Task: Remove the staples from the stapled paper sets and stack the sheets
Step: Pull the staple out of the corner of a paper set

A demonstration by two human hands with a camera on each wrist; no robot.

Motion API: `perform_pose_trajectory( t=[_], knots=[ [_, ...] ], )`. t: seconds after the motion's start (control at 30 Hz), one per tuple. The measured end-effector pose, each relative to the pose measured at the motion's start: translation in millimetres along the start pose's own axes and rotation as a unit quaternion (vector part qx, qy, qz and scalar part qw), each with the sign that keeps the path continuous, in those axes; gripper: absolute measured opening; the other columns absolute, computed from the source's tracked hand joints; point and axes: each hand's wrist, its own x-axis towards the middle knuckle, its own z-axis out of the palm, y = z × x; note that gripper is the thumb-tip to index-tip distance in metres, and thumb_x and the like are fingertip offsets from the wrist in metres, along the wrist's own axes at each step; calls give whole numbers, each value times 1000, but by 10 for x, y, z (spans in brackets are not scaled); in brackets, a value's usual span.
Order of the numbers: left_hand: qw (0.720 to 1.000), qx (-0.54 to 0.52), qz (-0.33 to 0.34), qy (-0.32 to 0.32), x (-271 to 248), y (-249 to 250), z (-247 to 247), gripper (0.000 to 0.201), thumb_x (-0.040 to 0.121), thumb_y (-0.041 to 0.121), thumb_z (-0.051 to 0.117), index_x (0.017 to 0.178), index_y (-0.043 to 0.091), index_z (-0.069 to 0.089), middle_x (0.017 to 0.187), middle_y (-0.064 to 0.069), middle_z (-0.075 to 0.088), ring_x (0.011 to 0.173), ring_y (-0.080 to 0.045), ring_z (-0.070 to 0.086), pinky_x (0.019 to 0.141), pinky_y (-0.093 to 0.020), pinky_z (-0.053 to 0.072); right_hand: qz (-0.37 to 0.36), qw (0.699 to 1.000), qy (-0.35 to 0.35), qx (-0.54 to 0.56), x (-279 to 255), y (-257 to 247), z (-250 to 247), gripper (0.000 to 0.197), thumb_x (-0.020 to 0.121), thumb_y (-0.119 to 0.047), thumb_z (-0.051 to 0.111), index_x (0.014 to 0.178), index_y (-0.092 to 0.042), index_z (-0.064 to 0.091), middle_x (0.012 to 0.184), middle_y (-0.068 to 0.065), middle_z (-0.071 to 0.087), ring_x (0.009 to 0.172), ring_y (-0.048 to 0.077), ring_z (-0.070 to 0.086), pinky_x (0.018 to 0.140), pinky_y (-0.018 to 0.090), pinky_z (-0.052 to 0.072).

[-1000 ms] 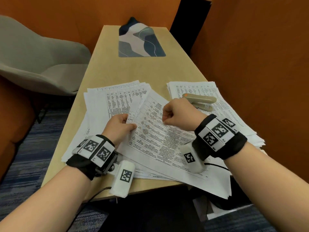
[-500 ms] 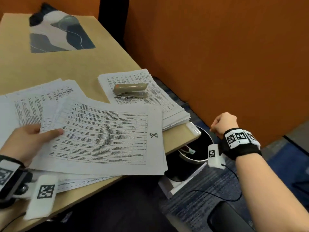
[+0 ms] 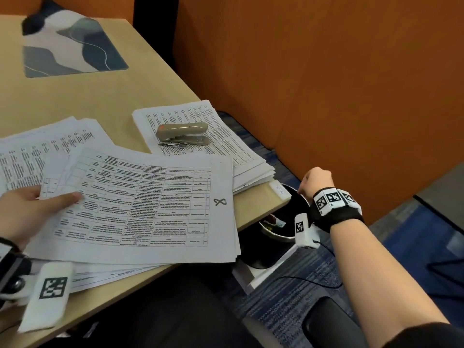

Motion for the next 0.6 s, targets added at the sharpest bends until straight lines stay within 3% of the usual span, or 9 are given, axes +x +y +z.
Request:
perform_pose_trajectory(
  t=[0.1, 0.13, 0.2, 0.27, 0.33, 0.4, 0.47, 0.53, 0.6],
  knots=[
    [999, -24, 1, -22, -690, 689, 198, 19, 69, 21, 76, 81, 11, 66, 58, 2, 69, 62, -22, 67, 60, -31, 53, -75, 990, 88, 74, -205, -245, -296, 19, 88, -9, 51, 88, -3, 69, 86, 19, 69, 78, 31, 67, 75, 39, 57],
    [999, -34, 15, -20, -816, 800, 232, 14, 70, 15, 75, 77, 13, 63, 59, 2, 69, 60, -21, 66, 58, -27, 52, -107, 983, 99, 112, -333, -377, -418, 21, 90, -9, 48, 87, -4, 68, 82, 16, 69, 70, 28, 66, 72, 38, 57],
    [998, -51, 45, -4, -891, 892, 251, 13, 76, 10, 73, 75, 15, 61, 73, -5, 67, 67, -21, 64, 66, -29, 49, -189, 963, 99, 167, -634, -684, -644, 19, 93, -10, 47, 85, -8, 64, 76, 10, 67, 59, 16, 60, 63, 29, 55],
    [995, -78, 65, 8, -931, 928, 201, 14, 80, 6, 68, 75, 15, 59, 77, -5, 64, 69, -19, 61, 66, -28, 46, -285, 934, 102, 191, -965, -1037, -793, 13, 93, -12, 51, 89, -13, 63, 77, 5, 65, 60, 12, 58, 61, 22, 50],
    [993, -106, 58, 3, -969, 969, 129, 11, 81, 6, 67, 81, 15, 62, 84, -3, 66, 77, -20, 63, 73, -31, 48, -369, 909, 89, 170, -1202, -1417, -790, 15, 92, -18, 56, 104, -13, 63, 86, 2, 63, 75, 14, 58, 69, 23, 45],
    [992, -106, 71, 6, -1040, 1031, 67, 13, 81, 10, 67, 92, 15, 63, 92, -1, 68, 89, -23, 64, 88, -39, 47, -452, 884, 38, 111, -1371, -1829, -657, 39, 90, -25, 59, 126, -14, 52, 114, 6, 59, 104, 19, 55, 87, 25, 40],
    [990, -117, 82, 8, -1085, 1057, -2, 17, 81, 11, 67, 97, 16, 63, 93, 3, 68, 91, -20, 65, 91, -40, 46, -517, 854, -18, 55, -1501, -2207, -491, 58, 87, -31, 62, 137, -14, 39, 134, 7, 48, 124, 23, 44, 104, 36, 34],
    [989, -114, 97, 3, -1158, 1096, -53, 22, 82, 11, 66, 103, 14, 62, 97, 3, 69, 92, -16, 66, 89, -37, 47, -537, 841, -41, 45, -1583, -2481, -403, 55, 86, -30, 64, 133, -12, 41, 126, 8, 54, 116, 26, 50, 98, 39, 39],
    [987, -118, 107, 2, -1205, 1088, -92, 27, 84, 7, 64, 110, 11, 60, 103, -1, 68, 92, -13, 65, 85, -30, 49, -537, 836, -76, 81, -1617, -2647, -402, 24, 87, -23, 64, 107, -14, 55, 100, 5, 61, 94, 23, 54, 76, 28, 43]
  ],
)
